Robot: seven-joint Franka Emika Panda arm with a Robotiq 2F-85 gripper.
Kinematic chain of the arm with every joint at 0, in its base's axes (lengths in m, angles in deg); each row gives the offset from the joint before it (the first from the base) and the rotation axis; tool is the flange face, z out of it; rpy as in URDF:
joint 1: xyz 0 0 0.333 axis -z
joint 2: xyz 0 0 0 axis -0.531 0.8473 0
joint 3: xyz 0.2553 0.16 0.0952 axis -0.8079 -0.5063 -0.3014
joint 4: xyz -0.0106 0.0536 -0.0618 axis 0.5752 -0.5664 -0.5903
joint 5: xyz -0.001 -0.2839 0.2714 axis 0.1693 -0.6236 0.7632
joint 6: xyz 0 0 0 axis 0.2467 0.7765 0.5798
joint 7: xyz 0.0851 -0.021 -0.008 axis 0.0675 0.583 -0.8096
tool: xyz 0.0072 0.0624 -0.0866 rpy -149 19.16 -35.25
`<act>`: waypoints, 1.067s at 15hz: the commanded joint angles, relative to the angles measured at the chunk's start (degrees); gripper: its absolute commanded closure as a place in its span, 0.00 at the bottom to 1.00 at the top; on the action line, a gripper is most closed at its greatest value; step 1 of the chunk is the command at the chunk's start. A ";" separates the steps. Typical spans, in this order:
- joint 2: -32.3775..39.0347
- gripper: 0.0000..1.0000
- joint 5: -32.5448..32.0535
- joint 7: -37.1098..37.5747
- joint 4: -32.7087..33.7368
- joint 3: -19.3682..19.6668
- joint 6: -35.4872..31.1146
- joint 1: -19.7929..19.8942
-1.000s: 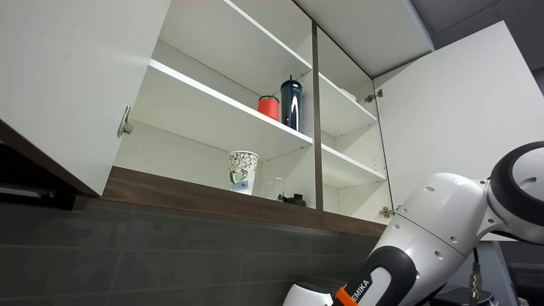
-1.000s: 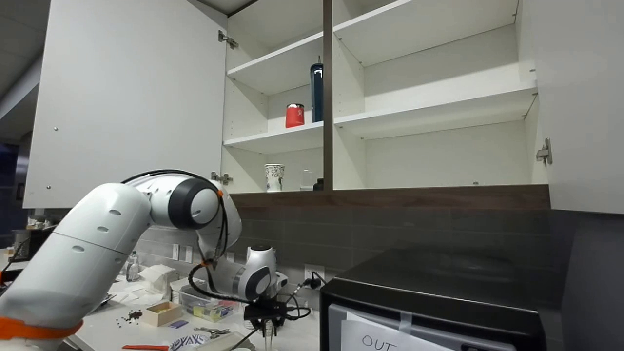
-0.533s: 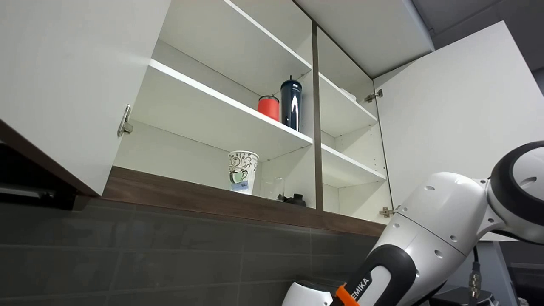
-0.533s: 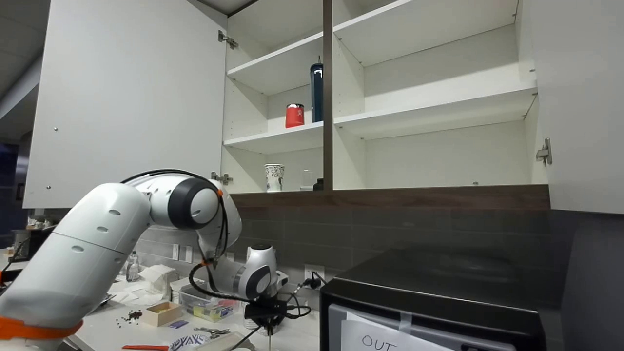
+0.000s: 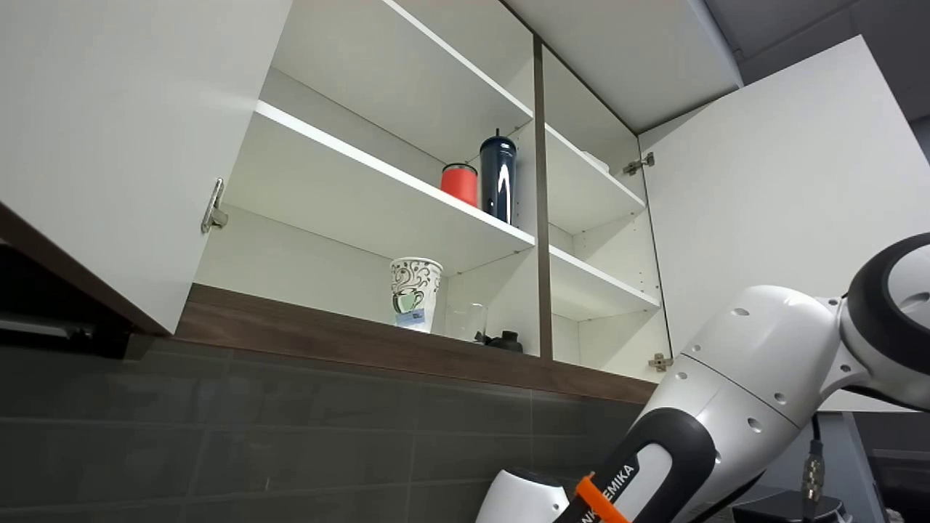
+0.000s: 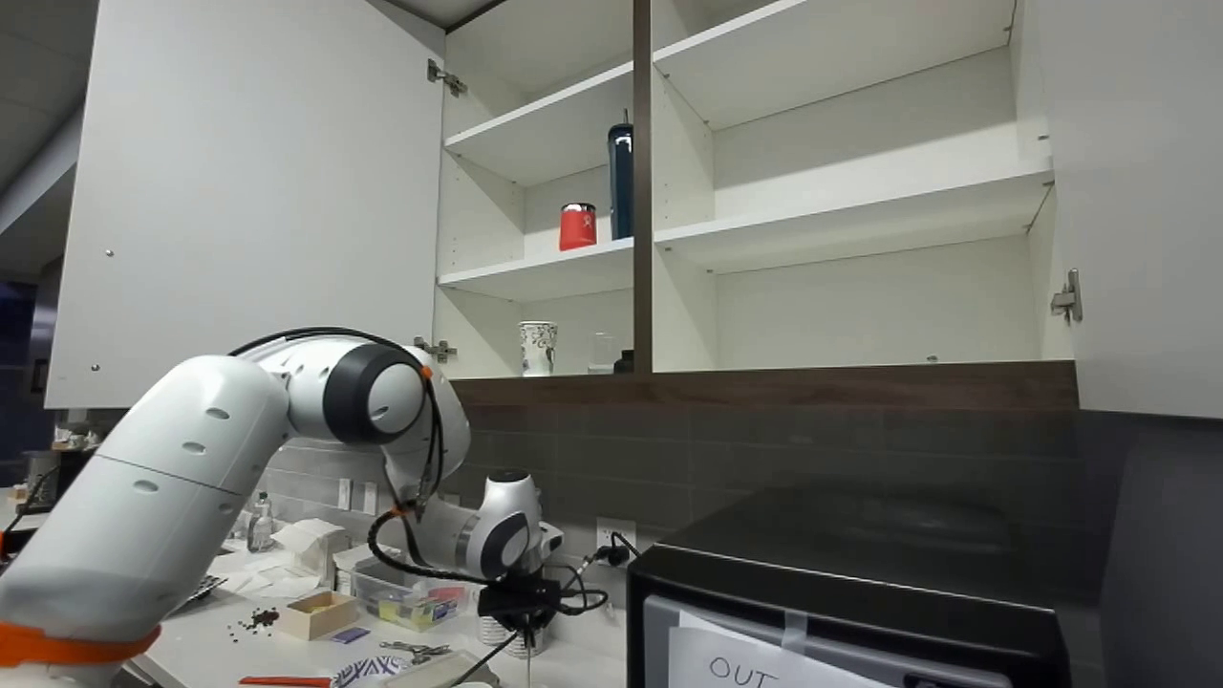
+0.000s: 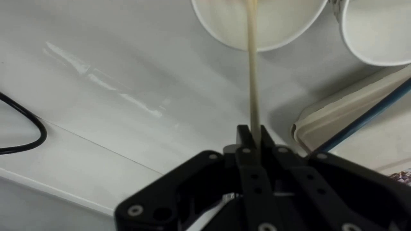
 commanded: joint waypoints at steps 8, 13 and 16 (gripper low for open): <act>-15.28 0.98 -4.06 7.58 -7.22 1.81 5.68 -4.07; -14.41 0.93 -2.71 5.99 -5.86 1.55 4.73 -3.95; -13.92 0.98 -2.23 5.77 -5.59 1.37 5.49 -4.01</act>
